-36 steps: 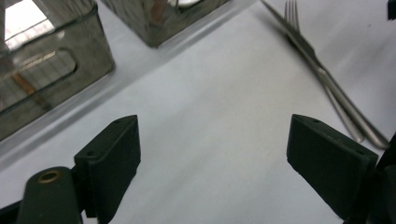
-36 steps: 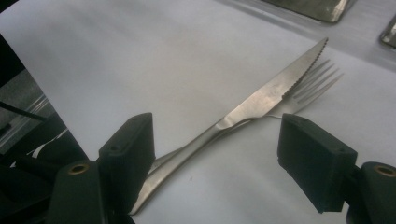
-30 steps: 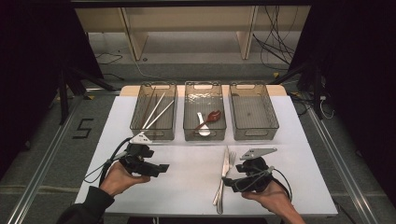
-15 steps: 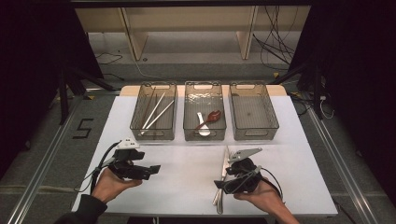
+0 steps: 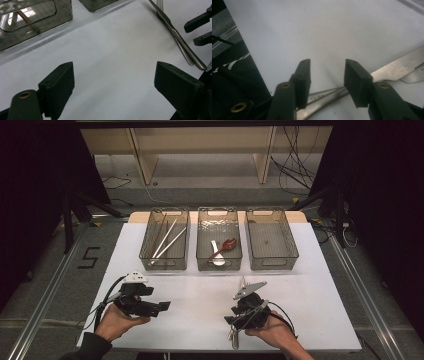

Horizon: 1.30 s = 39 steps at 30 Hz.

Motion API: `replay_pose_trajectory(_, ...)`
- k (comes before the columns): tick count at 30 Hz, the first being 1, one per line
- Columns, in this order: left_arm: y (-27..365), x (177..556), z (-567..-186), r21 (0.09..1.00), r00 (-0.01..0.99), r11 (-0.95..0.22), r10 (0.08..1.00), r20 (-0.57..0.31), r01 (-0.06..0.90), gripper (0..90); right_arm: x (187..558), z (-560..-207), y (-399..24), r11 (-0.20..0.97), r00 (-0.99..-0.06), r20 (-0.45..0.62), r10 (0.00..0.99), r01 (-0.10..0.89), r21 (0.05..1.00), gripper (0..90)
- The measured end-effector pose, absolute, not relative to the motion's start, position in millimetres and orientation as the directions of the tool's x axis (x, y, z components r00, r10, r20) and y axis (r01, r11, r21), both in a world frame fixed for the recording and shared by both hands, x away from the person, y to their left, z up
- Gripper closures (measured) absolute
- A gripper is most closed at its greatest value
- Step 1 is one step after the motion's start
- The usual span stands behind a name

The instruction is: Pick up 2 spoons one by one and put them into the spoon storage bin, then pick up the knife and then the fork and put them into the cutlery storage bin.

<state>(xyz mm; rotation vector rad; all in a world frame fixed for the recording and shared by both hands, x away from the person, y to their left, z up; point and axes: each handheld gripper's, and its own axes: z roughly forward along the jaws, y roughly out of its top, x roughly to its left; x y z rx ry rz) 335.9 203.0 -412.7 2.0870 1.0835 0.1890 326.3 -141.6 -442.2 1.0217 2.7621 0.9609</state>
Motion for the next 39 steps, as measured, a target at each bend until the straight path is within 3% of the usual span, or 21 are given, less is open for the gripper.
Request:
replay_pose_trajectory(16, 203.0, 328.8, -409.0, 0.705, 0.647, -0.353, 0.736, -0.196, 0.615, 15.5, 325.9, -455.3, -131.1, 0.67, -0.819, 0.126, 0.56, 0.537, 0.513, 89.6)
replay_pose_trajectory(39, 200.0, 326.3, -410.0, 0.696, 0.659, -0.376, 0.73, -0.184, 0.611, 15.6, 323.7, -465.9, -124.9, 0.749, -0.842, 0.113, 0.528, 0.525, 0.404, 90.0)
